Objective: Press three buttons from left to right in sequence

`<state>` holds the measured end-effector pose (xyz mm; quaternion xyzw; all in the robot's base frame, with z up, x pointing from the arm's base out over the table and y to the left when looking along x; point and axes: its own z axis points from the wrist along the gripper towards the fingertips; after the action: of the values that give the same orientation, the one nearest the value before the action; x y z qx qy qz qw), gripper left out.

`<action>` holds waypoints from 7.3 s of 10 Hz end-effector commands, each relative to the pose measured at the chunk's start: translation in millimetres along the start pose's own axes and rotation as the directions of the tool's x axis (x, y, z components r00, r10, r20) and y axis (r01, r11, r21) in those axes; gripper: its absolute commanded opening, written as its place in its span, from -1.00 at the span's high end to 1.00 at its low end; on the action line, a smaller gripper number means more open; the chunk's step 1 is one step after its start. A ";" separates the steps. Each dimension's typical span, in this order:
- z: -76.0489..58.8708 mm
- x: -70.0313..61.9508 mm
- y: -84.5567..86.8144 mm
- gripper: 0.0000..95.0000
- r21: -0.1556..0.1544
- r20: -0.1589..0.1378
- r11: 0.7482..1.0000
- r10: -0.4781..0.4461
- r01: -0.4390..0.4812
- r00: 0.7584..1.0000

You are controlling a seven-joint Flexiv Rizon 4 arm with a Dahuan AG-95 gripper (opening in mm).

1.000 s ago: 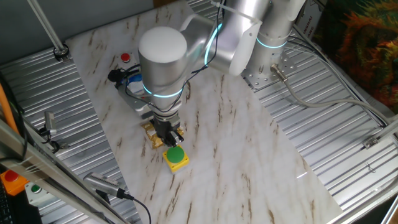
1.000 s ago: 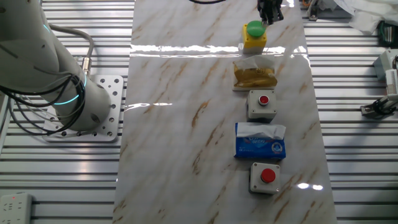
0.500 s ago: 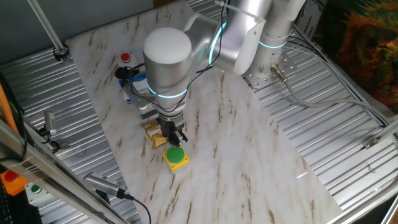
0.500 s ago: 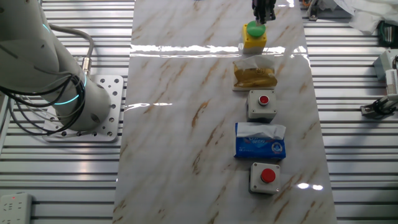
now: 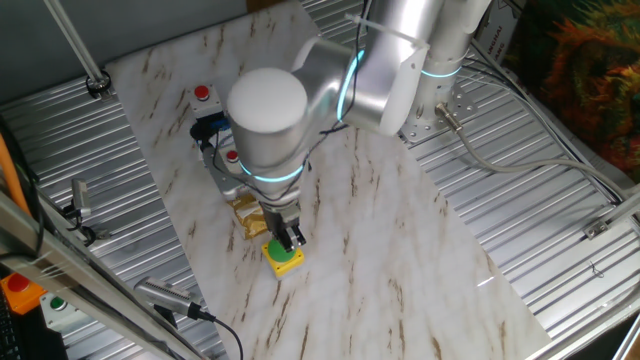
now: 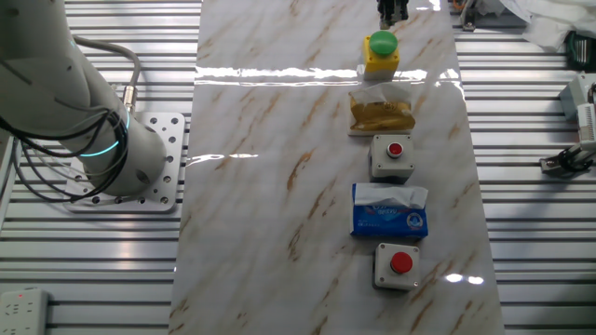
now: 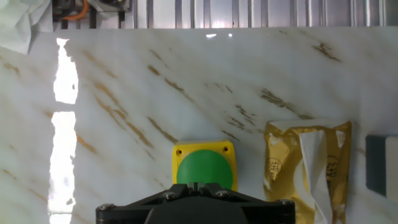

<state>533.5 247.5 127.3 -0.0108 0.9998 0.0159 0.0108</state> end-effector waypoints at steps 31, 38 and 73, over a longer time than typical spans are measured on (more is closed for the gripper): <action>14.0 -13.8 -5.6 1.00 0.011 0.043 0.998 -0.057 0.056 0.997; 25.9 -12.6 -13.4 1.00 0.011 0.049 0.998 -0.065 0.065 0.997; 32.1 -6.7 -9.1 1.00 0.010 0.060 0.998 -0.067 0.066 0.996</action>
<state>540.4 239.3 96.4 -0.0438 0.9981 0.0112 0.0418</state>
